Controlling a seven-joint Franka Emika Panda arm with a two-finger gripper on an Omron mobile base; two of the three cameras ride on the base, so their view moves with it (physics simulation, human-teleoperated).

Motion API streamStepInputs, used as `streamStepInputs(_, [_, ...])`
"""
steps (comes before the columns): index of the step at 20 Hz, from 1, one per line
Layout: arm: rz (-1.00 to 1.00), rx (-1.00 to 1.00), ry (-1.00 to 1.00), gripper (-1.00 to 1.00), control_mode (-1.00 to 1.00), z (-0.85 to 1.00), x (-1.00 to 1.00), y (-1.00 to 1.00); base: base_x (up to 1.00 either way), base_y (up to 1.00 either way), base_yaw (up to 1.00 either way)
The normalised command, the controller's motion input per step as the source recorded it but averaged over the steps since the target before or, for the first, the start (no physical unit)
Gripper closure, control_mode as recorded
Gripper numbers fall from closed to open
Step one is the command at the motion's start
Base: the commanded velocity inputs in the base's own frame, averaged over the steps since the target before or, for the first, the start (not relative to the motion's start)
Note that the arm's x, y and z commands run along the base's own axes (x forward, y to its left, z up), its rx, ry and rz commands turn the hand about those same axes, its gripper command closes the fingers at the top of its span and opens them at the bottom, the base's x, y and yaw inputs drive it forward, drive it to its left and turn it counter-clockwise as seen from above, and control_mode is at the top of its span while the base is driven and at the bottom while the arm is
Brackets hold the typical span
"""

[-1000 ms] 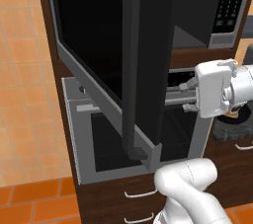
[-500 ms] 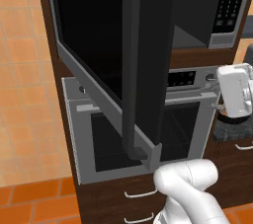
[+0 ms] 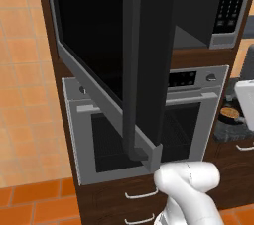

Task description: Open the microwave, place the bowl with waffle inside the microwave, then close the microwave door and turn it on.

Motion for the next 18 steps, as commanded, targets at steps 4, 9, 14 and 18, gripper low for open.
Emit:
streamStepInputs(4, [-0.27, 0.0, 0.13, -1.0, -1.0, -0.73, 0.36, -1.0, 0.0, 0.0, 0.0])
streamStepInputs(9, [-0.26, 0.0, 0.16, -1.0, -1.0, -0.64, 0.34, -1.0, 0.0, 0.0, 0.0])
streamStepInputs(14, [-0.23, 0.0, 0.21, -1.0, -1.0, -0.54, 0.41, -1.0, 0.0, 0.0, 0.0])
streamStepInputs(18, [-0.18, 0.0, 0.21, -1.0, -1.0, -0.5, 0.59, -1.0, 0.0, 0.0, 0.0])
